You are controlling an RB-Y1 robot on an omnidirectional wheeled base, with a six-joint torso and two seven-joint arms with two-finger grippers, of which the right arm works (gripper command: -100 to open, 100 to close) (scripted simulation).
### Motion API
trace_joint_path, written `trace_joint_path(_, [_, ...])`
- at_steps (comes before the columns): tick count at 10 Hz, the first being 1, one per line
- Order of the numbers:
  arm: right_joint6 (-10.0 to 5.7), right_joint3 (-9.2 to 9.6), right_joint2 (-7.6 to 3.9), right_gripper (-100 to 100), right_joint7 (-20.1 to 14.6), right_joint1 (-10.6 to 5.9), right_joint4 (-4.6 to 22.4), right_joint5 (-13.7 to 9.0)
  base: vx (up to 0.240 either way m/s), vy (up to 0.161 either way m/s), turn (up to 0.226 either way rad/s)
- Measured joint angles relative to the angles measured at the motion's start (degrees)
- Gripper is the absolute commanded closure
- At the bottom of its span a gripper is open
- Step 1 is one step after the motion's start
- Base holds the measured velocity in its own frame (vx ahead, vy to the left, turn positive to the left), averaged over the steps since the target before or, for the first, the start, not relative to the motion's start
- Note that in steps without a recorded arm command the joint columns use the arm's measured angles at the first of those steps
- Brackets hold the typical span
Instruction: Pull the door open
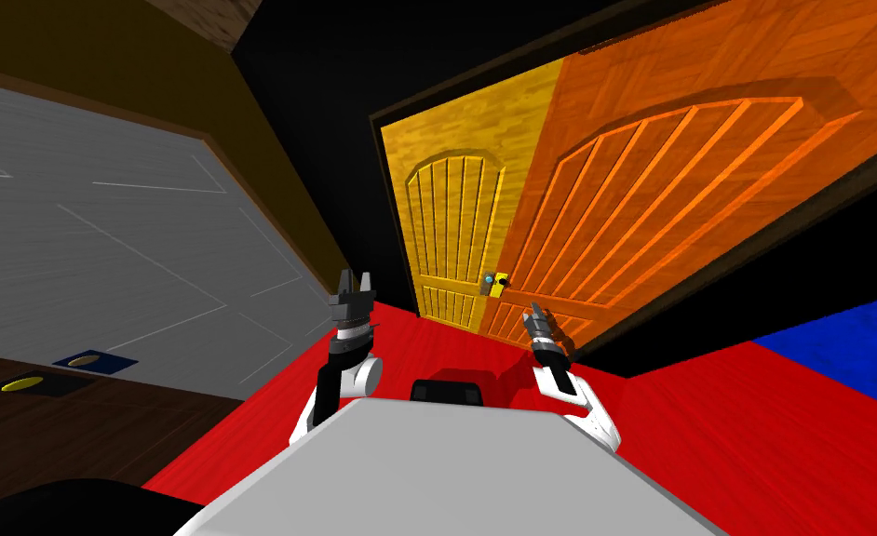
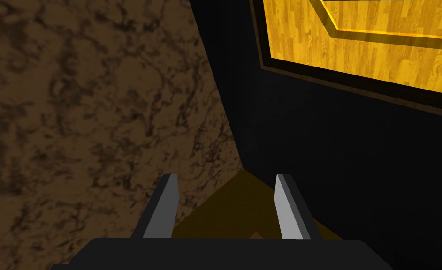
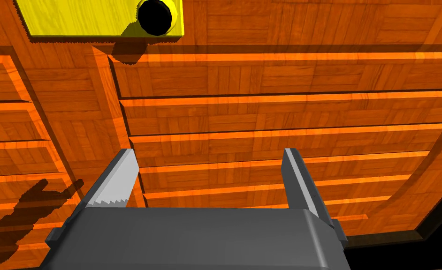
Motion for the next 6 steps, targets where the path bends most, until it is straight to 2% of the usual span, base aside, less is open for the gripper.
trace_joint_path(2, [1.17,-1.11,0.05,-100,-1.1,-1.41,3.1,0.8,0.208,-0.003,0.095])
trace_joint_path(3, [1.92,-1.45,-0.03,-100,-1.8,-1.58,3.7,1.2,0.163,-0.003,0.057])
trace_joint_path(6, [2.72,-2.51,-0.10,-100,-2.9,-2.88,6.8,1.9,0.157,-0.019,0.066])
